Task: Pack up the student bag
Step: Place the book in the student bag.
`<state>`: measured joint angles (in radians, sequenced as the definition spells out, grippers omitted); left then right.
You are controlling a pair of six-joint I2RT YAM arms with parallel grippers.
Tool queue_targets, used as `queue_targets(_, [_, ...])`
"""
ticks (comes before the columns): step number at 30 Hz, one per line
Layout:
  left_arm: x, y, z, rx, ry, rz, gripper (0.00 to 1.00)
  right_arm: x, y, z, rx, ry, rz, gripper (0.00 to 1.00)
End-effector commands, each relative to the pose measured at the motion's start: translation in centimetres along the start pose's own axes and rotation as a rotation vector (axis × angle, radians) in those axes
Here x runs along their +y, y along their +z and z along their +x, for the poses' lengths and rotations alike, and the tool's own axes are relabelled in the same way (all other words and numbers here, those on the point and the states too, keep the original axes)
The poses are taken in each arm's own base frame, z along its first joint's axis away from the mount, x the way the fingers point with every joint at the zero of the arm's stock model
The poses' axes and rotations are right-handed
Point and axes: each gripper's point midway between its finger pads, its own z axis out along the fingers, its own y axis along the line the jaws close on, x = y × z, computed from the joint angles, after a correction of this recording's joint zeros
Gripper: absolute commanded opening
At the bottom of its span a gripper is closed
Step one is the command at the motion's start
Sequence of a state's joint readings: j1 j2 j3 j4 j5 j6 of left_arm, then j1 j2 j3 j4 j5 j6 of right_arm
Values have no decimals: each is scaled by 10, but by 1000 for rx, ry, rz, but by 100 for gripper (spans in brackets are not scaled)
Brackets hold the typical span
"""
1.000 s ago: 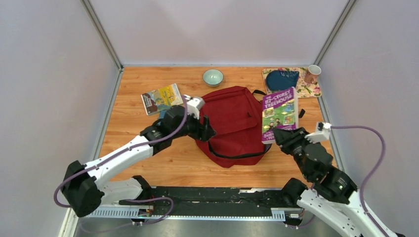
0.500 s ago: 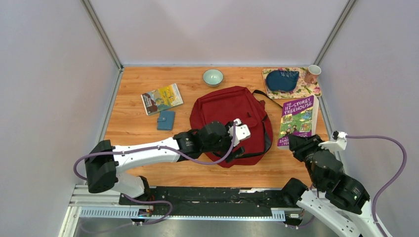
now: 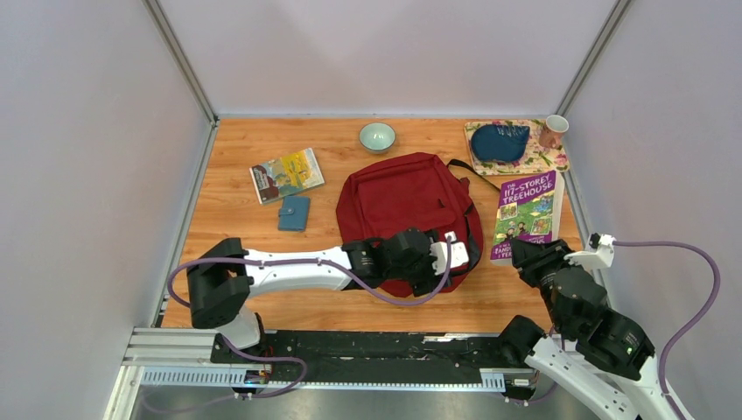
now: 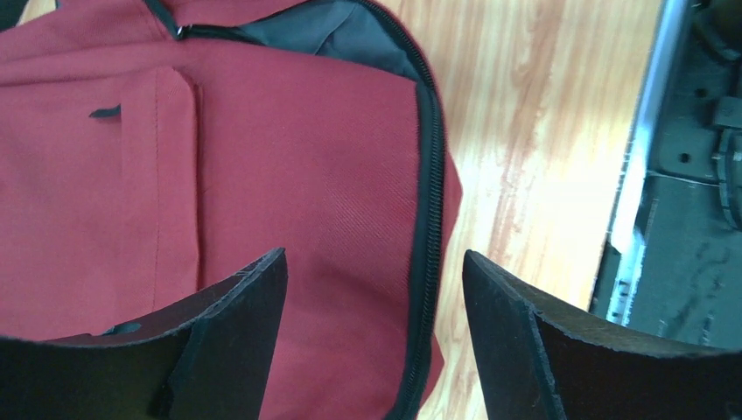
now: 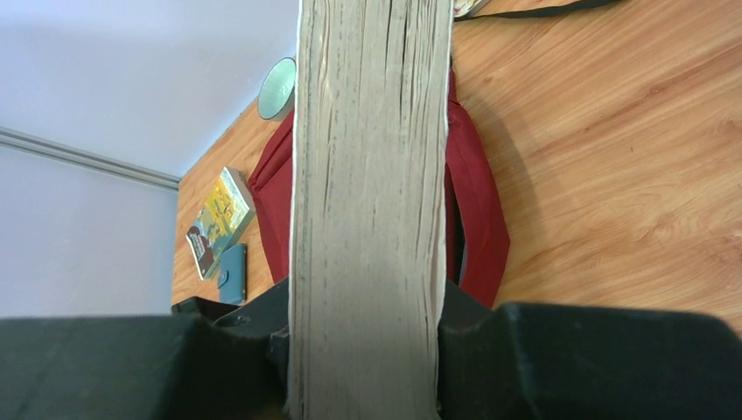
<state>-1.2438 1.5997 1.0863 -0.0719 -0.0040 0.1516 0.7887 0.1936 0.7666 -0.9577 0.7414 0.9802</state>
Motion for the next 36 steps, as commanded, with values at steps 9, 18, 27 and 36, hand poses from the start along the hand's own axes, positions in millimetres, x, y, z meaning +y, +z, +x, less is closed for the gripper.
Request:
queue_targets(9, [45, 4, -14, 68, 21, -245, 8, 16, 0, -14, -50, 90, -47, 0])
queue_targets(18, [75, -21, -33, 17, -7, -414, 0, 6, -4, -9, -21, 66, -21, 0])
queue_targets(27, [153, -94, -112, -97, -111, -683, 0, -26, -20, -8, 17, 82, 87, 0])
queue_targets(36, [161, -117, -146, -272, -157, -706, 0, -15, -38, 11, 150, 243, -8, 0])
